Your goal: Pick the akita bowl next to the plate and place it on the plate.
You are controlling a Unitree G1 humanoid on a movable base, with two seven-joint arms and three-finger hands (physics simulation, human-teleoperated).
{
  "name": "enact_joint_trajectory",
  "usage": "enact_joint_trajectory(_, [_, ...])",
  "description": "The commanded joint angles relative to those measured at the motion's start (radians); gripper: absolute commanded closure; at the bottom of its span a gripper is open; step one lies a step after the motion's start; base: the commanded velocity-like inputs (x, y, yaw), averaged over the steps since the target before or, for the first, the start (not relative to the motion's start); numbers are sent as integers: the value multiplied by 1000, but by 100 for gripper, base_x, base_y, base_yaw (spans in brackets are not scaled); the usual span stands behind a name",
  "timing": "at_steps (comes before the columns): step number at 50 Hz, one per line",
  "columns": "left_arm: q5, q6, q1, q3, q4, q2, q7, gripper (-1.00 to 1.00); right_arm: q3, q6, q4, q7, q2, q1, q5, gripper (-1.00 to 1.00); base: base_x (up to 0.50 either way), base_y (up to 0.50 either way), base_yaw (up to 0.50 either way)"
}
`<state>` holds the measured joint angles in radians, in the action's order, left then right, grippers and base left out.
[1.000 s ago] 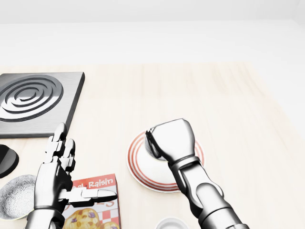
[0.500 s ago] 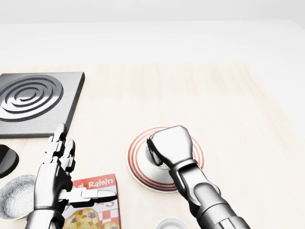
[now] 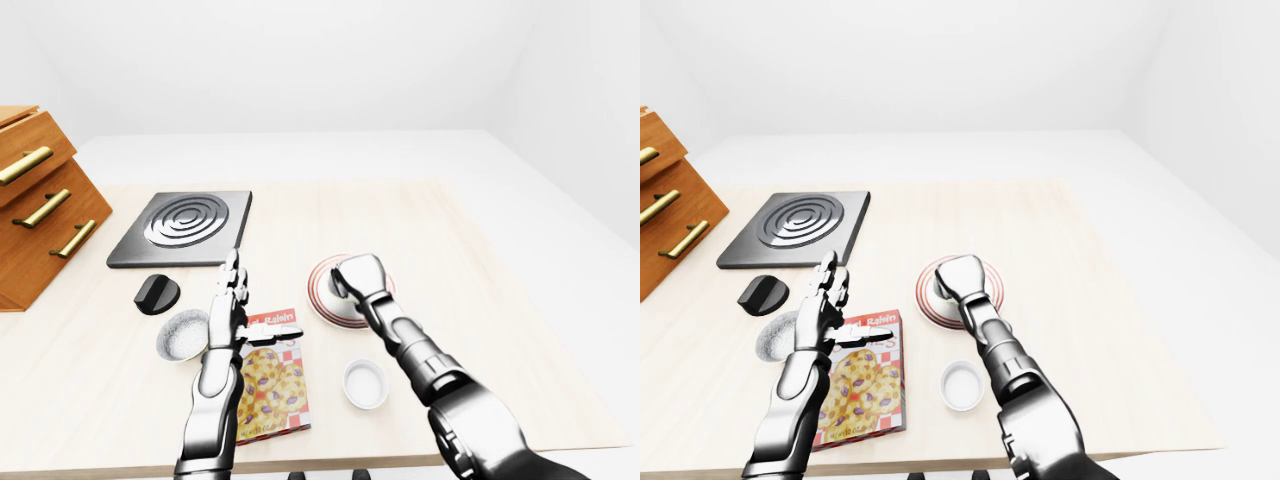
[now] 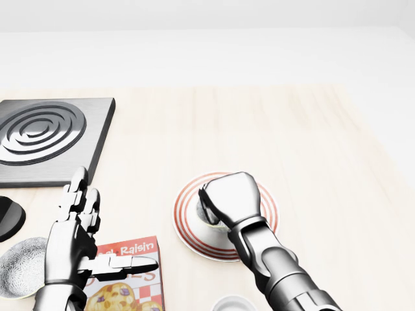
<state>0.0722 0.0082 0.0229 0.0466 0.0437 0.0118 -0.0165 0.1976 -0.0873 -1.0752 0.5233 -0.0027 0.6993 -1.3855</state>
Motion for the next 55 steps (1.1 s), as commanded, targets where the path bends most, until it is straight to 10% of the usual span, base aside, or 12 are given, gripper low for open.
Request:
enact_joint_trajectory(1, [0, -3, -1, 1, -2, 1, 2, -100, -1, 0, -59, 0, 5, -4, -42, 15, 0, 0, 0])
enact_joint_trajectory(2, [0, -2, -1, 1, -1, 1, 2, -100, -1, 0, -59, 0, 5, -4, -41, 15, 0, 0, 0])
enact_joint_trajectory(3, [0, -7, 0, 2, -5, 0, 1, -100, -7, 0, -56, 0, 5, -8, -27, -95, 0, 0, 0])
enact_joint_trajectory(4, [0, -4, -1, 1, -3, 0, 2, -100, -3, 0, -58, 0, 3, -12, -28, -100, 0, 0, 0])
enact_joint_trajectory(23, [10, 7, 5, 10, 39, 0, 12, -100, -7, 0, 296, 0, -37, -175, -45, -100, 0, 0, 0])
enact_joint_trajectory(27, [19, 17, 9, 8, 68, -3, 14, -100, -48, 0, 830, -370, -83, -412, -36, -100, 0, 0, 0])
enact_joint_trajectory(33, [25, 17, 12, 5, 84, -4, 17, -100, -108, 0, 1128, -639, -100, -503, 3, -100, 0, 0, 0])
enact_joint_trajectory(55, [33, 47, 20, 2, 119, -5, 14, -100, -150, 0, 1225, -768, -106, -480, 83, -100, 0, 0, 0])
